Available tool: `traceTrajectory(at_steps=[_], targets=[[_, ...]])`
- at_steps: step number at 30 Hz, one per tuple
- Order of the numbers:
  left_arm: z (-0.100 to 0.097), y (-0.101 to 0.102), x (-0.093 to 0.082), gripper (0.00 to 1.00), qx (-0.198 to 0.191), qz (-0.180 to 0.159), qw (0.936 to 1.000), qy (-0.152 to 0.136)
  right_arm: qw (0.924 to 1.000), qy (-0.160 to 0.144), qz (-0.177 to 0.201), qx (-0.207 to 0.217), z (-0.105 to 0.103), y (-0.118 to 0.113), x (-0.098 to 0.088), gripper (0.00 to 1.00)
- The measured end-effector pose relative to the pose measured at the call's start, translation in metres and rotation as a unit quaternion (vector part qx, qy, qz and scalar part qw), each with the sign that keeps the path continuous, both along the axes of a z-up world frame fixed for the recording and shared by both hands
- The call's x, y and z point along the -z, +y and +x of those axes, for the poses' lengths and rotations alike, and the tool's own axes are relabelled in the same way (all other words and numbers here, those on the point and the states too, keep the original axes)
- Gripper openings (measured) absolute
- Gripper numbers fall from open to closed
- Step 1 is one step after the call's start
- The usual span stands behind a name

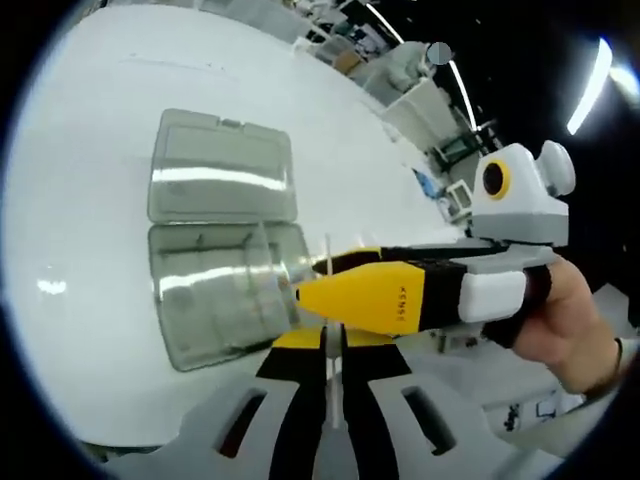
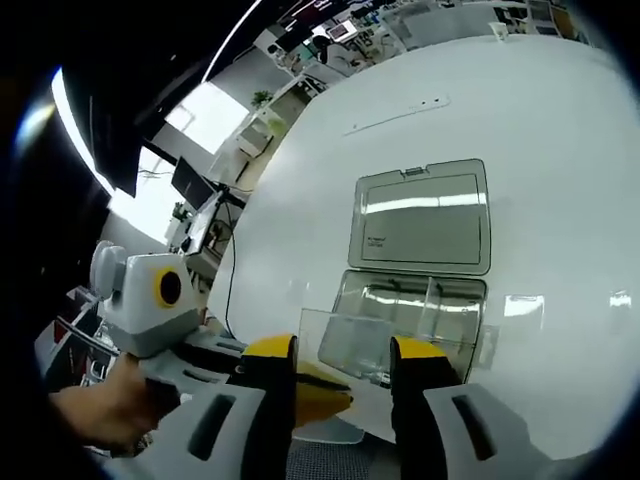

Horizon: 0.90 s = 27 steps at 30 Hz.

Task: Insert the divider into the dual guide fixture by aligning both edges with the guide slots and pushing it downward to the bottom, including one-sided entry, uneven engagement, binding, and posture correction.

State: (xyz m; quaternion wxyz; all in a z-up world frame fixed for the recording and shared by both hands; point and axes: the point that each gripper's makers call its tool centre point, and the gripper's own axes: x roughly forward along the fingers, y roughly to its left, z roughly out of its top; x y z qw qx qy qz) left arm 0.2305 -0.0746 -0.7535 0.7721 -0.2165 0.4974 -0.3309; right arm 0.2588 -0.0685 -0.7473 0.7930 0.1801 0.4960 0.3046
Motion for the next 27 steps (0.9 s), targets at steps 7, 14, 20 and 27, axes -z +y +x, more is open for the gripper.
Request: traceTrajectory(at_steps=[7, 14, 20, 27], targets=[[0.006, 0.017, -0.002, 0.01, -0.002, 0.002, 1.0, 0.003, 0.9999, -0.012, 0.009, -0.008, -0.002, -0.005, -0.007, 0.4], [0.011, 0.03, -0.004, 0.01, 0.001, 0.016, 0.9998, 0.01, 0.9994, -0.023, 0.019, -0.02, -0.009, -0.007, -0.015, 0.41], [0.015, 0.039, -0.001, 0.01, 0.013, 0.054, 0.9984, 0.013, 0.9982, -0.041, 0.014, -0.041, -0.015, -0.014, -0.016, 0.41], [0.022, 0.047, 0.003, 0.01, 0.009, 0.095, 0.9948, 0.036, 0.9957, -0.064, 0.012, -0.065, -0.021, -0.019, -0.016, 0.41]])
